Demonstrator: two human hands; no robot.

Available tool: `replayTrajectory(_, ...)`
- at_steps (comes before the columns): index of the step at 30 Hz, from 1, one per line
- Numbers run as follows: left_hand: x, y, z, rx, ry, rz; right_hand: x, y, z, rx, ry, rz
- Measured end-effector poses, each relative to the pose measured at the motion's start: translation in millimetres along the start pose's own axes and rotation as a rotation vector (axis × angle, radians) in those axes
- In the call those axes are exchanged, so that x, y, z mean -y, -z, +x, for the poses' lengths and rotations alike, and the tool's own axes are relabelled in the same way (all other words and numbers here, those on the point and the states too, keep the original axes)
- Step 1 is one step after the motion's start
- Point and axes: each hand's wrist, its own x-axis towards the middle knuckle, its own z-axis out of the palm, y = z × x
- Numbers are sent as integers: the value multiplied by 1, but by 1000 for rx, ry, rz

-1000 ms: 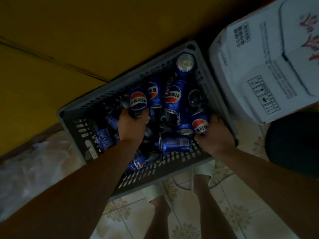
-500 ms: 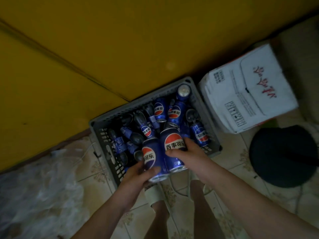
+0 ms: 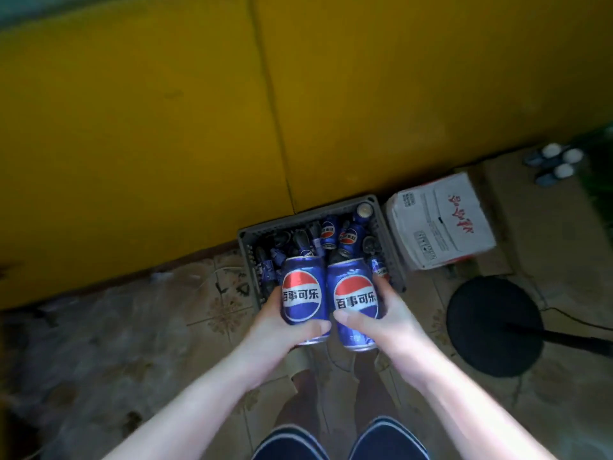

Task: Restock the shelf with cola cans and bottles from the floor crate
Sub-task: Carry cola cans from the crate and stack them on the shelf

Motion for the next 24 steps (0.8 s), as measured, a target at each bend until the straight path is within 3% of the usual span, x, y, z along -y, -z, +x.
replayTrajectory(8,-42,18,-122,-139,-96,17,50,-56,-109,8,23,-54)
replayTrajectory(13,-85,12,-173,-133,-316,-63,101,-66,-152,40,166,-39)
replayTrajectory(18,-132,-5,-211,-62,-452,-178,154,-58,-184,124,292,70)
replayTrajectory(24,-162,-31,-235,-197,-573,-278,205,-38,-193,289,406,128)
